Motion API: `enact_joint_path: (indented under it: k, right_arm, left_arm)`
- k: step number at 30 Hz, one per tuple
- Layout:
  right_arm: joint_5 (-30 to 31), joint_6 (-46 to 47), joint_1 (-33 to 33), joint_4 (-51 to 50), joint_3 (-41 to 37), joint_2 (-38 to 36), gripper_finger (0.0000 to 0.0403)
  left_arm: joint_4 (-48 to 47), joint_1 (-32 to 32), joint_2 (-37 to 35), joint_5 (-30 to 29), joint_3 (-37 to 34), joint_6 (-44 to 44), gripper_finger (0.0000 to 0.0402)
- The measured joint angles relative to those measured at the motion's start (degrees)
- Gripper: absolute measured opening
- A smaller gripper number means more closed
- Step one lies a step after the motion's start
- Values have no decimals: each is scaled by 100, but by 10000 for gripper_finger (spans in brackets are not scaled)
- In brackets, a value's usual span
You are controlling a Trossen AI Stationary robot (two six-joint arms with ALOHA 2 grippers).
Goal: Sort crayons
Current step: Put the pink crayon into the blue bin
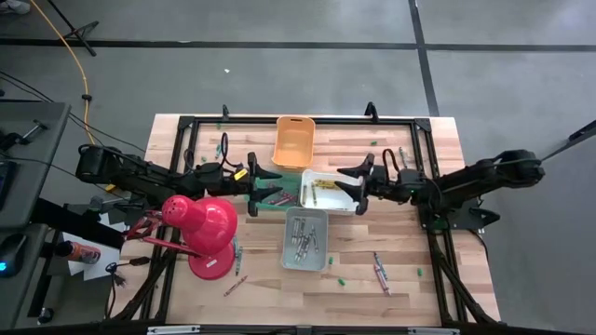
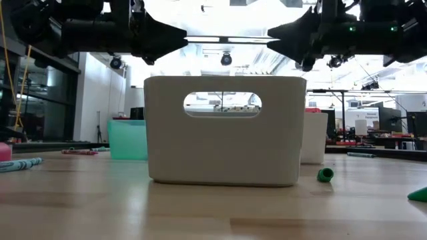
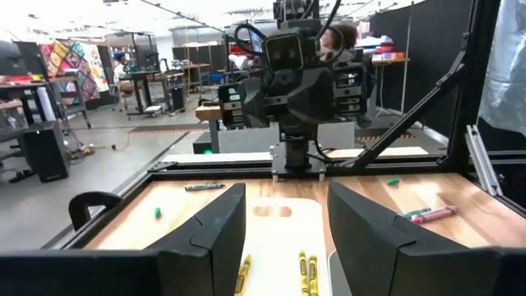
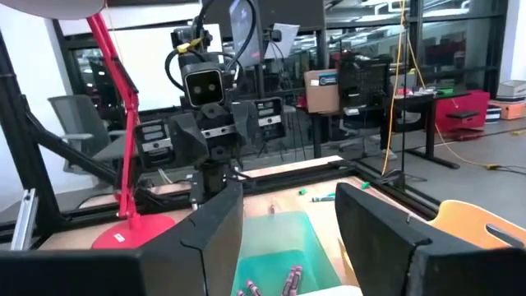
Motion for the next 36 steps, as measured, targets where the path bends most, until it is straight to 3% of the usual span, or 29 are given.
enact_joint_path:
  k: [3,6,7,9,13,15,18,21,24,28,36]
  right_arm:
    - [-4,0,0,-138,103,4,189]
    - [-8,0,0,-201,205,4,189]
    - [-12,-6,0,-230,231,6,189]
    - [-19,-62,0,-255,296,6,189]
    - [-24,-193,0,-428,416,6,189]
    - [-24,-267,0,-485,477,6,189]
    - [-24,-287,0,-594,528,6,189]
    - [-25,-257,0,-639,566,6,189]
    - [-35,-150,0,-649,566,6,189]
    - [-42,-108,0,-649,566,6,189]
    - [-43,-109,0,-647,564,6,189]
  left_arm:
    - [-50,0,0,-81,1,-224,158]
    - [-887,9,-9,-1033,113,-941,158]
    - [-1660,77,-36,-1388,264,-1087,158]
    - [-4068,320,-262,-1727,796,-1266,157]
    - [-8606,752,-181,-1757,2405,-1967,157]
    - [-10184,861,-84,-1756,3009,-2148,157]
    - [-11553,909,-74,-1701,3522,-1885,157]
    - [-12113,918,-60,-1611,3520,-1211,157]
    - [-12072,944,-62,-1614,3193,-365,156]
    - [-11568,942,-57,-1670,2602,767,156]
    - [-10415,948,-57,-1674,1629,1766,156]
